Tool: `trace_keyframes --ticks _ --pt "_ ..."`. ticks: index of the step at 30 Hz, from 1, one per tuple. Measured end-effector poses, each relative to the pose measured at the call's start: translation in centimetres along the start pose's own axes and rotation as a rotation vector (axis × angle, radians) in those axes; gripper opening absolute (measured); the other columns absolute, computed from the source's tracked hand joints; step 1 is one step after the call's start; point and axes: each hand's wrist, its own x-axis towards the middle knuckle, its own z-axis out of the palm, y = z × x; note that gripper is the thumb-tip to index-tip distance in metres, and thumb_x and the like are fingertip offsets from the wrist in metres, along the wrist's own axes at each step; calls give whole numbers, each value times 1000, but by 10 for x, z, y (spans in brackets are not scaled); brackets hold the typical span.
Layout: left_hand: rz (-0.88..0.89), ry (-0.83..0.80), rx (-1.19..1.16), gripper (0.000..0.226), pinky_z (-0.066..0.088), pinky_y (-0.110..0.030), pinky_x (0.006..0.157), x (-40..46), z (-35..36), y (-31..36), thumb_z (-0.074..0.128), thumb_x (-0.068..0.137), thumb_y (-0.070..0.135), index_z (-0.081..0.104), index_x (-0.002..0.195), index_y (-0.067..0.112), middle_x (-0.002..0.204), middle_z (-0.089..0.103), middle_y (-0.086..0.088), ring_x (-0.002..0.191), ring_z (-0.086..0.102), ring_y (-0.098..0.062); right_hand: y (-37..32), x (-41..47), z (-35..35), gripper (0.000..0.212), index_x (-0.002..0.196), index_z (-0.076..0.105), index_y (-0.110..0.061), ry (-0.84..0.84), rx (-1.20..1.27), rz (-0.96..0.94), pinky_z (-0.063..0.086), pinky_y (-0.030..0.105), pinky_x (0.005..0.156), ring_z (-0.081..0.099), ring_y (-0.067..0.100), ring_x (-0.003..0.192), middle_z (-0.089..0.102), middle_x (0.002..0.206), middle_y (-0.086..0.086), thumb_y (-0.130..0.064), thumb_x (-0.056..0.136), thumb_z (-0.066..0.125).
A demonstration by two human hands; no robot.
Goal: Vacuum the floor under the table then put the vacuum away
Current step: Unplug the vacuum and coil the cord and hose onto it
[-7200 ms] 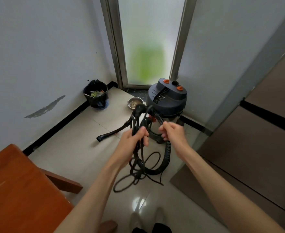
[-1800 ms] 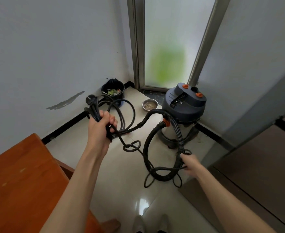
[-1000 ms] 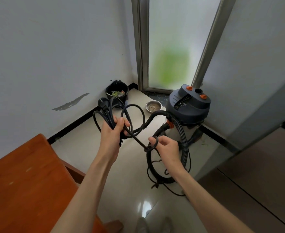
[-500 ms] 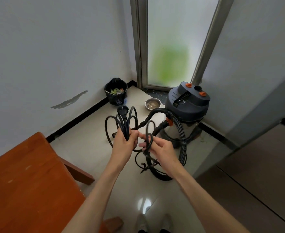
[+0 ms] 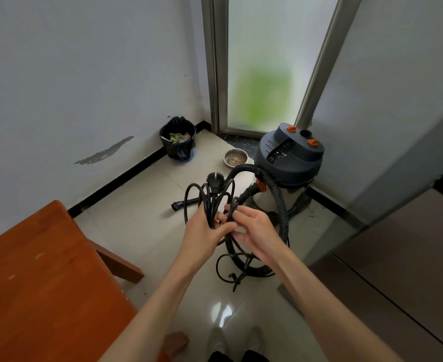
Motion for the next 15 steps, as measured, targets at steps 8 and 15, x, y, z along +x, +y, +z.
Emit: trace_keyframes --ticks 8,15 --pt "34 79 44 25 42 -21 61 7 -6 7 68 83 10 46 73 18 64 53 2 60 50 -7 2 5 -5 16 99 60 9 10 -137 28 55 30 79 64 18 79 65 85 14 0 92 49" --pt "-223 357 -225 34 35 -21 51 32 -32 -5 55 92 5 36 66 17 65 48 -3 58 44 -12 -2 -3 -36 16 63 34 -13 -40 90 -84 27 20 53 27 8 47 31 50 -5 -11 69 49"
